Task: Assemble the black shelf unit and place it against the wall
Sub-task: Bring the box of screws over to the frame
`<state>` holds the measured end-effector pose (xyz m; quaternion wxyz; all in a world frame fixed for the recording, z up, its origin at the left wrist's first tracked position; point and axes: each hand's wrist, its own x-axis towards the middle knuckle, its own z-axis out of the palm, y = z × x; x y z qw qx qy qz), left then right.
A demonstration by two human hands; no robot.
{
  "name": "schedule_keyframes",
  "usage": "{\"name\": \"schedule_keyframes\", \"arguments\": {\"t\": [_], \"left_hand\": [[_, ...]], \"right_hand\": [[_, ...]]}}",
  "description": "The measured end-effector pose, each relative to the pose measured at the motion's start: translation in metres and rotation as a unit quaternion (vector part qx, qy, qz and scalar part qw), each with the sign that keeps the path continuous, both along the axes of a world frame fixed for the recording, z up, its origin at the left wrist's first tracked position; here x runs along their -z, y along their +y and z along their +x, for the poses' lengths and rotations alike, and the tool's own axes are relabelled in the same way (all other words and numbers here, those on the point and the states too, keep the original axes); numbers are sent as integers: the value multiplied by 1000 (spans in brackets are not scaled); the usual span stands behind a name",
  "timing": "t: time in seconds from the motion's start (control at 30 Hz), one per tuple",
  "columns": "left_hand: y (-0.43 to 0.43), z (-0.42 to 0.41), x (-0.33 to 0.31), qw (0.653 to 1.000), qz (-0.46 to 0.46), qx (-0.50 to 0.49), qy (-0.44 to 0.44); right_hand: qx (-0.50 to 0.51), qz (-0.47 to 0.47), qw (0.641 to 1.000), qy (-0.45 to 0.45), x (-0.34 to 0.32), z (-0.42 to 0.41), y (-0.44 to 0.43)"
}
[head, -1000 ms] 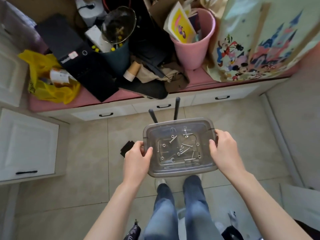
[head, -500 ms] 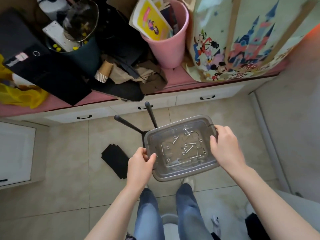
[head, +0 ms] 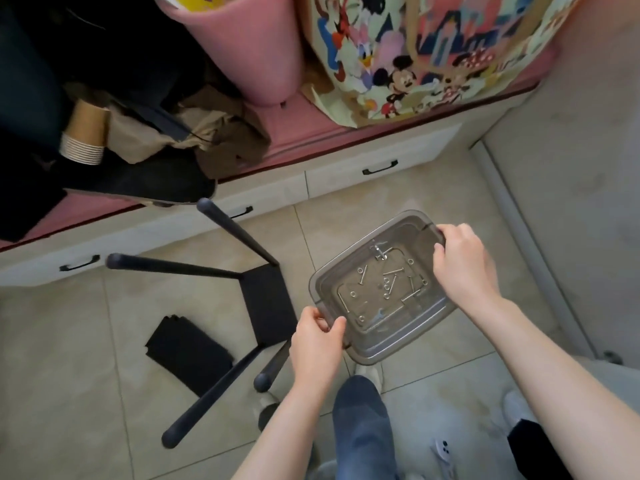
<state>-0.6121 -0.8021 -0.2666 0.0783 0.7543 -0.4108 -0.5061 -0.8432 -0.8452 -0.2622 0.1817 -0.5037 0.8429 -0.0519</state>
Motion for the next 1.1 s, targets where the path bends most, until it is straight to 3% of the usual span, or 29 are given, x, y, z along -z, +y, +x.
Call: {"name": "schedule_keyframes", "arguments": {"t": [0.17,0.27,0.43,0.67,0.9,1.1], "left_hand": [[5,-18,77,1000,15,23,9],[8,-25,118,997,28,21,64],[8,-21,194,972,131,-51,190],[27,-17,284,975,144,-68,153],[40,-5,343,959,152,-136,196],[48,-4,406,959,139,-169,183]], "right_hand": [[15,2,1000,5,89,-16,2],[46,-15,999,-2,133,-27,5],[42,-28,999,-10,224,-30,12],[22,-36,998,-41,330,-10,14],[-62,-2,997,-42,388,3,-6],[-136,-1,990,-24,440,11,-12]]}}
